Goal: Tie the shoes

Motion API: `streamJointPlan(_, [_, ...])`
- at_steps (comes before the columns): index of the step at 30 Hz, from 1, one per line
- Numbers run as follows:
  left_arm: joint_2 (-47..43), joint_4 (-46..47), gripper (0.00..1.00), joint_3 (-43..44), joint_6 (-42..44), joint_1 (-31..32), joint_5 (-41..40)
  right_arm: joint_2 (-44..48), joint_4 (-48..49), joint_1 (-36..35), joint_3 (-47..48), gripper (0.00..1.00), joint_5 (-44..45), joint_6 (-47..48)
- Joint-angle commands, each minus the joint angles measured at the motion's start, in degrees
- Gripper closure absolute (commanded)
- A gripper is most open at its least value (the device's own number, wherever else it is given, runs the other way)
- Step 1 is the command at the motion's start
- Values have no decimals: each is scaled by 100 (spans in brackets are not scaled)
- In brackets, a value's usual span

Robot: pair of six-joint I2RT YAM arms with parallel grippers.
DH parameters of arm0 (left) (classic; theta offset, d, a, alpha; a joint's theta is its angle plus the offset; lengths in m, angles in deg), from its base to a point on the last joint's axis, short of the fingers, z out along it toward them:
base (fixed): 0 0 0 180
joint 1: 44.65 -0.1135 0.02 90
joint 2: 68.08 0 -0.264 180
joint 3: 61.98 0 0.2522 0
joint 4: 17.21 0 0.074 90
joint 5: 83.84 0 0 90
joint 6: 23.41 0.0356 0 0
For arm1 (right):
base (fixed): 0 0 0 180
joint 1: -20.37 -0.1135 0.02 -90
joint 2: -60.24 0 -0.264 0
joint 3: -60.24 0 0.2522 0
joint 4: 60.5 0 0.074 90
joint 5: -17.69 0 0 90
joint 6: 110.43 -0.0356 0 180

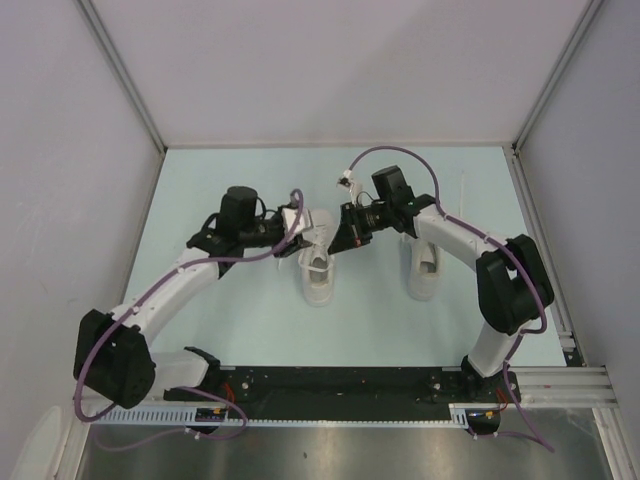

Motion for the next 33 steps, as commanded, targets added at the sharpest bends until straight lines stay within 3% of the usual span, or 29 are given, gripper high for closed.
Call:
streamJointPlan(1, [598, -311, 53, 963, -775, -404, 739, 335, 57, 47, -65, 100, 306, 330])
streamJointPlan(6, [1670, -1313, 62, 2037, -916, -449, 1232, 458, 250, 55, -127, 100, 403, 383])
streamJointPlan(10, [2277, -1578, 66, 2530, -1022, -440, 1338, 528, 435, 82, -162, 100, 456, 392])
streamJointPlan(17, [2752, -2342, 68, 2891, -591, -422, 1435, 528, 550, 196, -171, 100, 465, 488])
streamJointPlan(24, [3016, -2518, 68, 2988, -512, -308, 1206, 502, 620, 275, -171, 100, 368, 550])
streamJointPlan(33, [3201, -2730, 78, 3137, -204, -159, 1004, 502, 576, 266, -171, 100, 236, 927])
